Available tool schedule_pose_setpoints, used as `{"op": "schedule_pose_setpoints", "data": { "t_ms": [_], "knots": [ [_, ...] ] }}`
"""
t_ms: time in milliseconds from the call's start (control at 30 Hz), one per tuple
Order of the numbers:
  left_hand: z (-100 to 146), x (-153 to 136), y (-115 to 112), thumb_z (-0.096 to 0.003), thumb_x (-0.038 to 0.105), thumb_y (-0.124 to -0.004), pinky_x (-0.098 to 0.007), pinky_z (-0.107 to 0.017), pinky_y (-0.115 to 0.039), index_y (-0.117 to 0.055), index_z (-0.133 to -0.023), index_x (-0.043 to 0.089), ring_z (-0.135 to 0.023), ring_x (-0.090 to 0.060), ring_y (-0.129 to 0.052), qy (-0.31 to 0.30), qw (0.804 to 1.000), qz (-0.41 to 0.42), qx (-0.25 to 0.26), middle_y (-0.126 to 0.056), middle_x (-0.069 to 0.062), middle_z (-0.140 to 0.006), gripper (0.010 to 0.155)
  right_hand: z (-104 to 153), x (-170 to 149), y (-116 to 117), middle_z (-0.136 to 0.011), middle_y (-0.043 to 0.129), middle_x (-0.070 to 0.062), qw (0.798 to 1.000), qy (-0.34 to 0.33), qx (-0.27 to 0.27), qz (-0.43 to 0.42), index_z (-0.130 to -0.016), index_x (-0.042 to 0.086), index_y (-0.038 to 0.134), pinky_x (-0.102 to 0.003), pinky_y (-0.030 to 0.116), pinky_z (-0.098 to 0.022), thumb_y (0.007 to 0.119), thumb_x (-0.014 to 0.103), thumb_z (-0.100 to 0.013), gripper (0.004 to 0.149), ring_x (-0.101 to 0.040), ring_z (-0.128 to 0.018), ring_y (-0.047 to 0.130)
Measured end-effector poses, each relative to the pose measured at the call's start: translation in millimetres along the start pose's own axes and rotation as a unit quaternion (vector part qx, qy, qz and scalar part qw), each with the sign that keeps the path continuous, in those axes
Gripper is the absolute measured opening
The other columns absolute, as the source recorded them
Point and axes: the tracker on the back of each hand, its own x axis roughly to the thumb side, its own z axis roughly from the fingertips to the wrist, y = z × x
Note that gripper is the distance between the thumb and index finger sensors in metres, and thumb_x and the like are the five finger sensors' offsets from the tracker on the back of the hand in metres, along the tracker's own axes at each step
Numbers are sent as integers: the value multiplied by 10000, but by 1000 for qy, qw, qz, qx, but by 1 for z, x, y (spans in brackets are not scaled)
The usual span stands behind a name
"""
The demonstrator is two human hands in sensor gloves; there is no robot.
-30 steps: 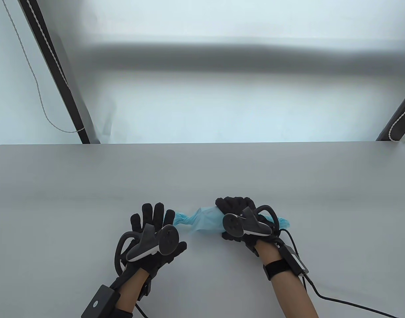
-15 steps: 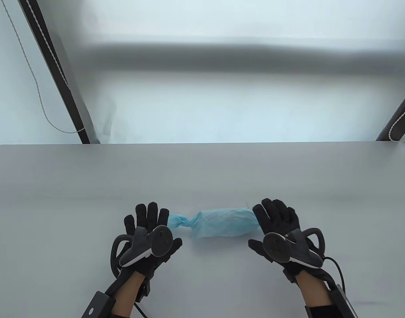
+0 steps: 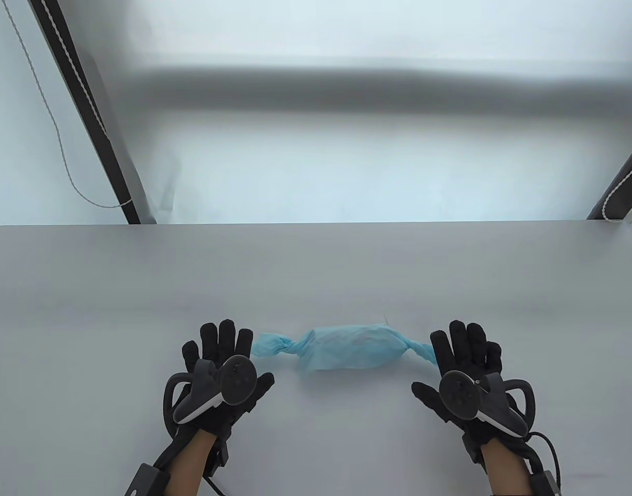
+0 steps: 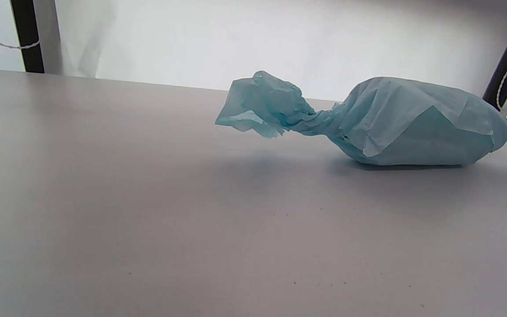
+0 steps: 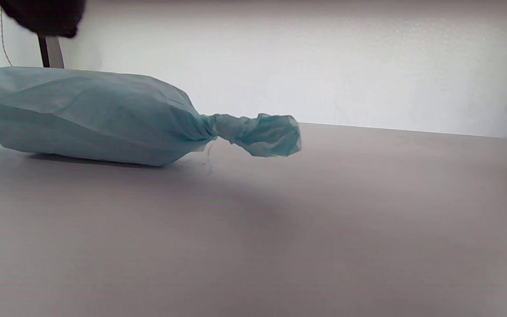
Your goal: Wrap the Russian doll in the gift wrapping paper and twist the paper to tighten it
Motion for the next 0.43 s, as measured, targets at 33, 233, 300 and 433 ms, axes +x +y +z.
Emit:
{"op": "schedule_pose_setpoints", "data": {
  "t_ms": [33,233,300,433],
  "knots": [
    [0,0,-1,-545,649,-581,-793,-650,-102,-151,-1170,140,-1067,-572,0,-2,1000,-1,-3,-39,-272,-1233,914,0,0,1,-1295,109,-327,1000,0,5,0,-1259,134,228,-732,251,-782,657,731,-555,1018,-578,-1129,138],
    [1,-2,-1,-546,646,-582,-792,-650,-98,-162,-1172,139,-1066,-570,3,-2,1000,3,-5,-39,-271,-1233,908,-1,-1,3,-1292,105,-333,1000,0,4,-4,-1259,130,227,-733,250,-782,657,729,-556,1018,-582,-1123,131],
    [1,-3,-1,-547,645,-582,-792,-650,-104,-166,-1173,140,-1066,-571,-1,-3,1000,8,-11,-39,-273,-1232,906,-2,0,4,-1294,108,-329,1000,1,7,-2,-1259,132,231,-735,252,-782,660,727,-557,1015,-580,-1127,137],
    [1,-4,-2,-548,641,-583,-793,-648,-98,-176,-1174,141,-1065,-575,-1,-6,1000,11,-12,-40,-272,-1232,900,-3,0,4,-1294,112,-332,1000,3,6,-3,-1259,129,234,-740,254,-780,663,726,-556,1017,-577,-1128,138]
  ]
}}
